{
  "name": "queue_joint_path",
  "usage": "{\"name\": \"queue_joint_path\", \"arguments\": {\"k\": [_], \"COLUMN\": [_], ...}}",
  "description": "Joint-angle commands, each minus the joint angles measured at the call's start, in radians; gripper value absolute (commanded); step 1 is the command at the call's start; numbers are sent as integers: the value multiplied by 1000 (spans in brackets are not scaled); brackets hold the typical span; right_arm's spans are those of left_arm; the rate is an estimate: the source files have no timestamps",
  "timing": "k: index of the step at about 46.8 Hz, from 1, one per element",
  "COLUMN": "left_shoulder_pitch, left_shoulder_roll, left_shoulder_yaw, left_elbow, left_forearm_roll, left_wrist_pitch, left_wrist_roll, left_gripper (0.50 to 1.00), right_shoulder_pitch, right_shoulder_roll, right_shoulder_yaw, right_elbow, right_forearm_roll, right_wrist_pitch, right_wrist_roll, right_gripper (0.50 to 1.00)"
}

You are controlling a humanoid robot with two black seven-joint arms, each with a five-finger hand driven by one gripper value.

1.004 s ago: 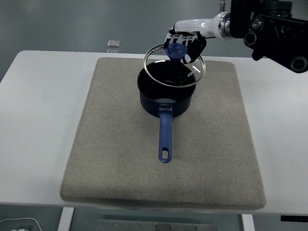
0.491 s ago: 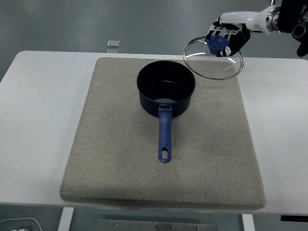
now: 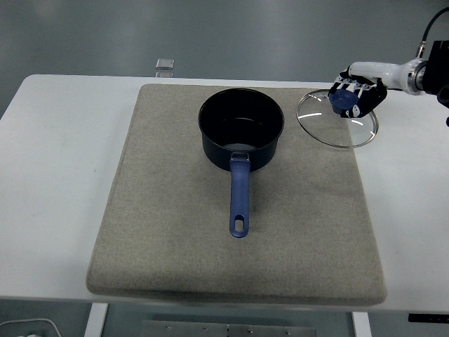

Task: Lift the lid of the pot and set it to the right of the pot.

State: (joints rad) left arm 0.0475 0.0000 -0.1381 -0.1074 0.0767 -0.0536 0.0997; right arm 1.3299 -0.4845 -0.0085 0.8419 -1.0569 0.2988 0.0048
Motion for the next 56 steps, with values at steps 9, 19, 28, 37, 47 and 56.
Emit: {"name": "queue_joint_path", "arguments": {"k": [9, 19, 28, 37, 47, 56], "left_shoulder_pitch": [0, 0, 0, 0, 0, 0], "left_shoulder_roll": [0, 0, 0, 0, 0, 0], "left_shoulder_yaw": [0, 0, 0, 0, 0, 0], "left_elbow": [0, 0, 0, 0, 0, 0], "left_forearm_roll": [0, 0, 0, 0, 0, 0], "left_wrist_pitch": [-2, 0, 0, 0, 0, 0], "left_wrist_roll": [0, 0, 0, 0, 0, 0], "left_gripper": [1000, 1000, 1000, 1000, 1000, 1000], "right_shoulder_pitch": [-35, -52, -57, -58, -51, -51], "right_shoulder_roll": [14, 27, 27, 27, 21, 24], "right_shoulder_yaw": [7, 5, 7, 16, 21, 107], "right_elbow": [0, 2, 3, 6, 14, 16], "right_forearm_roll": [2, 8, 9, 14, 23, 28], "right_wrist_pitch": [-24, -29, -29, -24, -6, 65], "right_wrist_roll": [-2, -2, -2, -2, -2, -2], "right_gripper": [500, 500, 500, 713, 842, 862]}}
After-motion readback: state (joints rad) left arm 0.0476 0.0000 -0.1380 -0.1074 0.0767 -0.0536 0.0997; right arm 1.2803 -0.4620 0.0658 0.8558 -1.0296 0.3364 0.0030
